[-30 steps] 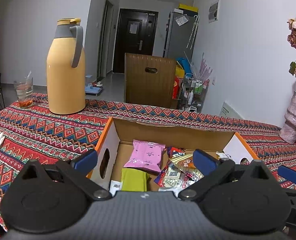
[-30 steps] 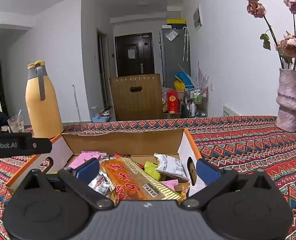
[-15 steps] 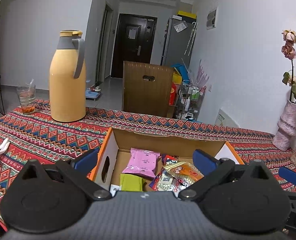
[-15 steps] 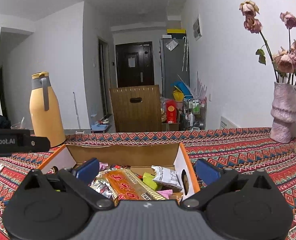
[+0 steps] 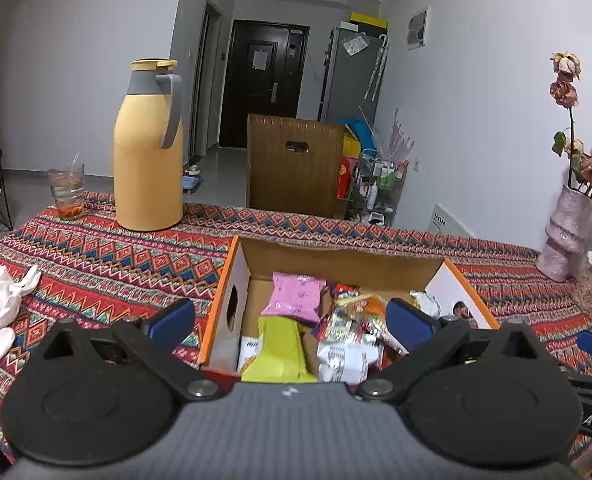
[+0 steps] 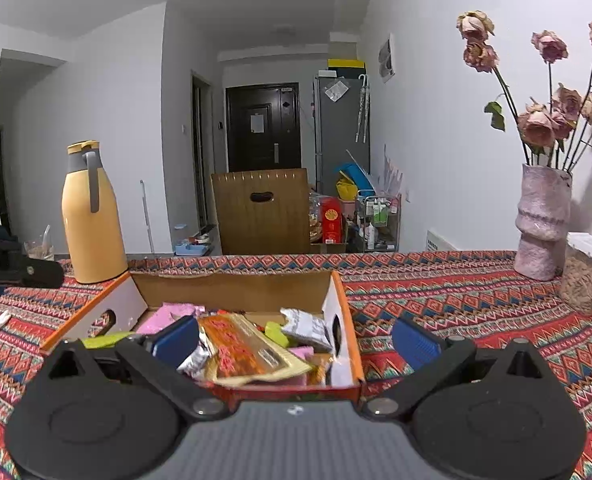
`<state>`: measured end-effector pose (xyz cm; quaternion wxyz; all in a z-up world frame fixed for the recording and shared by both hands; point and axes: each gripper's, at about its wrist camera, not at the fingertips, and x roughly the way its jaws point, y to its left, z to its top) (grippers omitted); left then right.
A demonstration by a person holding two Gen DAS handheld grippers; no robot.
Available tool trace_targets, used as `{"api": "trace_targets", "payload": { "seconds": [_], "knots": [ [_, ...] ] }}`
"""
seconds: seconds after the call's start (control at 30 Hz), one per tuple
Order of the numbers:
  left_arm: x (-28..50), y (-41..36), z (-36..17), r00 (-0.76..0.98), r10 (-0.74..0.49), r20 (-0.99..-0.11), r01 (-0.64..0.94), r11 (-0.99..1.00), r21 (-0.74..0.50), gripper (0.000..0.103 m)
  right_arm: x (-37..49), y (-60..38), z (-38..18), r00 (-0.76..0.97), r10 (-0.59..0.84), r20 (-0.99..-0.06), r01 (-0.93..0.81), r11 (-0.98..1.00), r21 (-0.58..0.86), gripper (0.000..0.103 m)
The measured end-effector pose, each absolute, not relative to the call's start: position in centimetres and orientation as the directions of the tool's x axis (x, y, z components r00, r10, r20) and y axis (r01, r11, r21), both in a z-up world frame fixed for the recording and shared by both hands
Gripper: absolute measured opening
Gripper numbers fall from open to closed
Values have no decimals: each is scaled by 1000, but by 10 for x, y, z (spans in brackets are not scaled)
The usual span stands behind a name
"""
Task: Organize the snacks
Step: 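Pull both grippers back from the box toward the remaining packets, then grasp a white cracker packet with the right gripper while the left grasps another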
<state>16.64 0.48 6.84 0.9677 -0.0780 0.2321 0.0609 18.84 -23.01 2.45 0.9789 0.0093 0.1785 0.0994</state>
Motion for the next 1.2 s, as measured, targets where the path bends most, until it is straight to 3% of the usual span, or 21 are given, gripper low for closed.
{"api": "trace_targets", "payload": {
  "seconds": [0.7, 0.97, 1.2],
  "knots": [
    [125, 43, 12, 821, 114, -560, -196, 977, -87, 103, 145, -273, -24, 870, 142, -472, -144, 989, 33, 103],
    [124, 45, -4, 839, 110, -533, -193, 976, -102, 103, 147, -277, -30, 868, 162, -469, -153, 987, 58, 103],
    [125, 46, -13, 841, 95, -533, -181, 977, -112, 103, 161, -275, -37, 842, 130, -523, -134, 991, 30, 103]
  ]
}}
